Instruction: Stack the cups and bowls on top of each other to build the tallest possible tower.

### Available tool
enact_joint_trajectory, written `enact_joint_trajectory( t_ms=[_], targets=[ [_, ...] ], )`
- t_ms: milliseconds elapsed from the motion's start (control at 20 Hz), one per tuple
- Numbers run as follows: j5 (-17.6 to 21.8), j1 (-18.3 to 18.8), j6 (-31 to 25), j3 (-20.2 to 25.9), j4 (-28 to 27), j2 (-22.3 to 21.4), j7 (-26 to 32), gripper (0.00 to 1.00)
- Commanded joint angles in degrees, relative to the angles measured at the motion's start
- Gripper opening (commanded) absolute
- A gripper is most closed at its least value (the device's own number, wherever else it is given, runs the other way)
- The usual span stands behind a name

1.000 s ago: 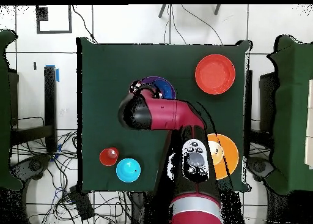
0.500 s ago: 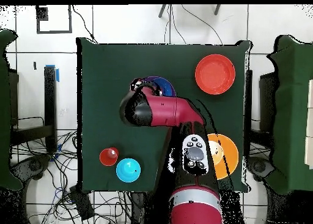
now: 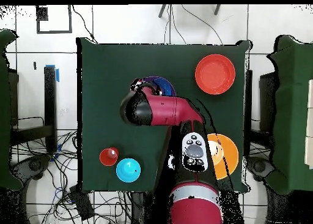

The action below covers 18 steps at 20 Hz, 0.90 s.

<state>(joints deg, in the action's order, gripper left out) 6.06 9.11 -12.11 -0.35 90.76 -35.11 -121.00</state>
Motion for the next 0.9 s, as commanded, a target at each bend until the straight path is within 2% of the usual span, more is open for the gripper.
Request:
enact_joint_trajectory(
  t_ms=[50, 700, 750, 900],
  targets=[
    [-1.33, -0.87, -0.57, 3.48, -1.90, 0.89, -5.68, 0.00],
    [-1.38, -0.73, -1.16, 3.82, -1.82, 0.90, -5.44, 0.00],
    [-1.48, -0.53, -1.44, 4.12, -1.45, 0.77, -5.40, 1.00],
    [-1.35, -0.63, -1.10, 3.95, -2.06, 0.88, -5.30, 1.00]
  ],
)
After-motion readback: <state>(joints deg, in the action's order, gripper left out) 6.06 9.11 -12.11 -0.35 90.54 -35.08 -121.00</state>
